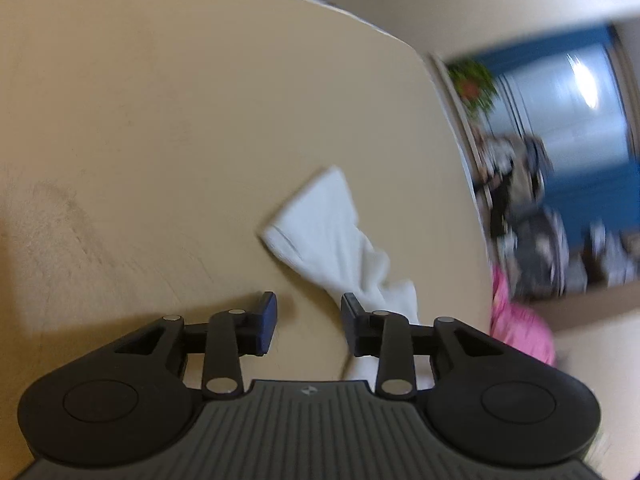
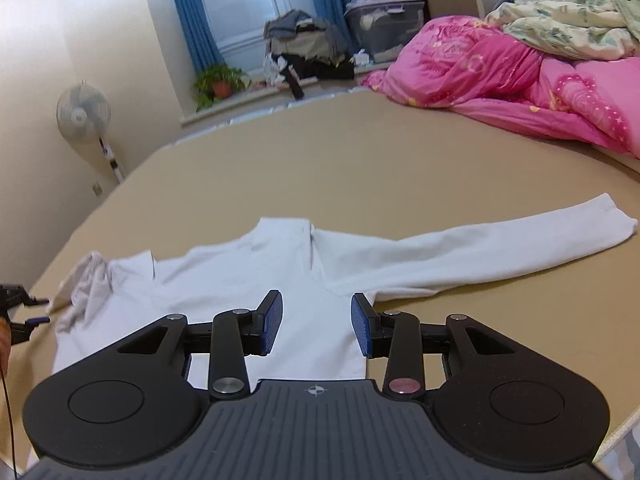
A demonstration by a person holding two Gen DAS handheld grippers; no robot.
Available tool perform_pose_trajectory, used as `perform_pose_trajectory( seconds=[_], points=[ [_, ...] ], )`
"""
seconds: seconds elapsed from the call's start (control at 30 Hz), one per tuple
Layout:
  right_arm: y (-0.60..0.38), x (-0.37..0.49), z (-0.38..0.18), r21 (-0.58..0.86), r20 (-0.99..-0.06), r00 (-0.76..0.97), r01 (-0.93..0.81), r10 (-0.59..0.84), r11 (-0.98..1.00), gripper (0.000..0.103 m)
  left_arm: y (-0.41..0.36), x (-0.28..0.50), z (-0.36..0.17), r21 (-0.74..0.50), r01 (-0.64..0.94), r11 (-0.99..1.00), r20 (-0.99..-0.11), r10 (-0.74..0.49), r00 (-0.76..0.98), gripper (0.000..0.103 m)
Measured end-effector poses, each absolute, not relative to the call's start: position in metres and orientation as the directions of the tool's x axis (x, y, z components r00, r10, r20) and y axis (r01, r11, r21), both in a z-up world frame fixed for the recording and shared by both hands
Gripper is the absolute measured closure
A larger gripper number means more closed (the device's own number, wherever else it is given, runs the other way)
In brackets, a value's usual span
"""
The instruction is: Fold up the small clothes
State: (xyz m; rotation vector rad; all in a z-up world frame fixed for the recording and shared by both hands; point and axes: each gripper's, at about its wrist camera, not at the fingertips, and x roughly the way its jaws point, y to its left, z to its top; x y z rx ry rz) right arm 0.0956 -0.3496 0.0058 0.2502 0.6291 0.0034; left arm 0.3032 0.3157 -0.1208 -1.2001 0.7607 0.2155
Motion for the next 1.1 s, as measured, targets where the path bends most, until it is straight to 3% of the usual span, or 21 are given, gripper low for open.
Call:
perform_pose_trajectory(
  seconds=[0.2,0.27,0.3,0.37,0.43,0.5,0.6,0.8,1.1],
  points=[
    [-0.335,0.103,0.002,0.173,-0.599,0.797,0.034,0.078,0.984,0.063,0.334,0.327,-0.132,-0.793,-0.528,0.303,-0.599,-0.229,0.767,0.066],
    [-0.333,0.106,-0.002,0.152,-0.616,0.785,0.032,0.069,0.988,0.063,0.335,0.335,-0.133,-0.763,-0.548,0.343,-0.63,-0.2,0.751,0.093],
    [-0.332,0.106,-0.003,0.141,-0.622,0.78,0.031,0.065,0.989,0.063,0.334,0.338,-0.131,-0.725,-0.57,0.386,-0.664,-0.173,0.727,0.099],
    [-0.329,0.107,-0.005,0.124,-0.632,0.773,0.031,0.055,0.992,0.063,0.332,0.343,-0.12,-0.675,-0.57,0.469,-0.69,-0.127,0.713,0.099],
    [-0.327,0.108,-0.007,0.105,-0.641,0.766,0.03,0.045,0.994,0.063,0.333,0.342,-0.091,-0.499,-0.643,0.581,-0.764,0.054,0.642,0.1],
    [-0.326,0.108,-0.009,0.091,-0.648,0.761,0.03,0.037,0.995,0.063,0.343,0.334,-0.062,-0.292,-0.735,0.612,-0.779,0.294,0.554,0.1],
    [-0.324,0.107,-0.009,0.083,-0.649,0.76,0.025,0.035,0.996,0.063,0.379,0.308,-0.042,-0.055,-0.888,0.457,-0.747,0.571,0.34,0.1],
    [-0.325,0.105,-0.008,0.083,-0.648,0.76,0.019,0.039,0.996,0.063,0.448,0.254,-0.056,-0.064,-0.973,0.222,-0.79,0.585,0.185,0.1],
    [-0.321,0.101,-0.008,0.081,-0.651,0.757,0.004,0.05,0.997,0.063,0.508,0.222,-0.062,-0.222,-0.954,0.199,-0.78,0.552,0.296,0.1]
  ],
)
